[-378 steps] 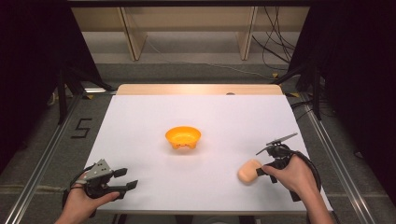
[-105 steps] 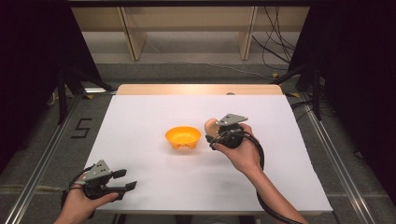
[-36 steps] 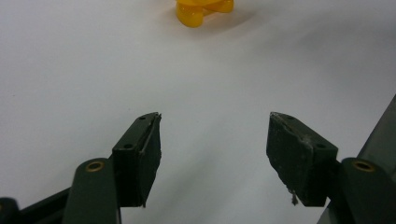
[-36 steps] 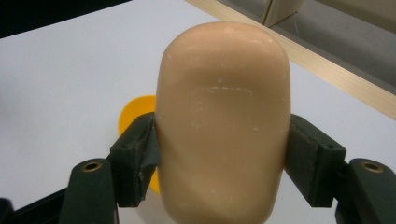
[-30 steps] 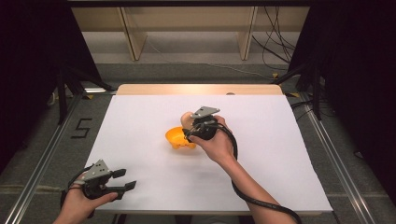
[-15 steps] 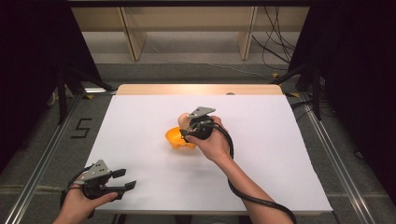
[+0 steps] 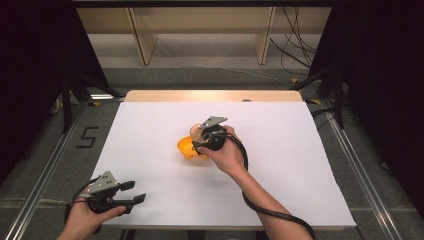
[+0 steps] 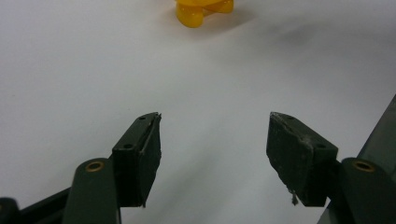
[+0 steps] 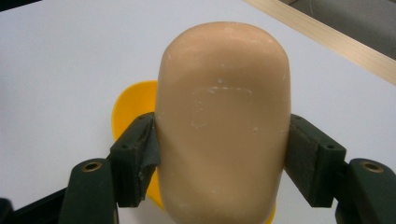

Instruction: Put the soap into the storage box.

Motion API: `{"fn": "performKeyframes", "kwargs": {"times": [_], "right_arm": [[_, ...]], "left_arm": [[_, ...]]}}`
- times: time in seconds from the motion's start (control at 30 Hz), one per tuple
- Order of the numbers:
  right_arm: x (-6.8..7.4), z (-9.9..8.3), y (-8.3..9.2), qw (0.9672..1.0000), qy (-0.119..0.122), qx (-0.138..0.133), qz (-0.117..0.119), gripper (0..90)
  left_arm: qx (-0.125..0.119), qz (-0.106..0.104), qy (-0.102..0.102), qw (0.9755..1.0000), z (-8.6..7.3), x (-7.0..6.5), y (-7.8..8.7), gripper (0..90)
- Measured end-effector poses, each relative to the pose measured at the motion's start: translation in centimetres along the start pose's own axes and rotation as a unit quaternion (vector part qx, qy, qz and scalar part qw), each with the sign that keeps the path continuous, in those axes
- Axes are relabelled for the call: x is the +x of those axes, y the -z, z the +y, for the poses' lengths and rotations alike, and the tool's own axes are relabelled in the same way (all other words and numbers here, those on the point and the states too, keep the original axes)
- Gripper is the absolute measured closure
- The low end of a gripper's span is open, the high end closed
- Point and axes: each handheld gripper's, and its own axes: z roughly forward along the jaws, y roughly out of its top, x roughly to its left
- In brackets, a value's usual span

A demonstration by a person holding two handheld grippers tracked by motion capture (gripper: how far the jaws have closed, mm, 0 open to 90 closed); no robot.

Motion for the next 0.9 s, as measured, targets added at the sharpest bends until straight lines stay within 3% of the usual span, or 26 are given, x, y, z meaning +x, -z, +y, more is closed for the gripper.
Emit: {"fn": "performKeyframes", "kwargs": {"times": [0.03, 0.3, 0.37, 0.4, 0.5, 0.57, 0.6, 0.63, 0.9], "right_arm": [[0.2, 0.0, -0.1, 1.0, -0.007, 0.0, -0.001, 33.3], [0.3, 0.1, -0.7, 0.9998, 0.002, 0.016, 0.006, 33.3], [0.3, 0.0, -1.1, 1.0, 0.005, 0.001, 0.001, 33.3], [0.3, 0.1, -0.9, 0.9999, 0.003, 0.016, 0.005, 33.3], [0.2, 0.1, -1.2, 0.9998, 0.014, 0.014, 0.004, 33.3], [0.3, 0.1, -1.2, 0.9998, 0.003, 0.021, 0.007, 33.3], [0.2, 0.1, -1.3, 0.9997, 0.013, 0.018, 0.007, 33.3], [0.4, 0.1, -1.3, 0.9997, 0.003, 0.025, 0.006, 33.3], [0.4, 0.0, -1.7, 0.9995, 0.009, 0.03, 0.005, 33.2]], "left_arm": [[-0.004, -0.001, 0.003, 1.0, 0.0, -0.1, -0.1, 35.0], [0.002, 0.0, -0.002, 1.0, 0.0, 0.0, 0.0, 35.0], [-0.001, 0.0, -0.001, 1.0, 0.0, 0.0, 0.0, 35.0], [0.001, 0.0, -0.001, 1.0, 0.0, 0.0, 0.0, 35.0], [0.0, -0.004, 0.0, 1.0, 0.0, 0.0, 0.0, 35.0], [-0.001, -0.003, 0.0, 1.0, 0.0, 0.0, 0.0, 34.9], [-0.004, -0.001, 0.002, 1.0, 0.0, -0.1, 0.0, 34.9], [-0.004, -0.001, 0.001, 1.0, 0.0, -0.1, 0.0, 34.9], [-0.006, -0.002, 0.001, 1.0, 0.0, 0.0, 0.0, 34.9]]}}
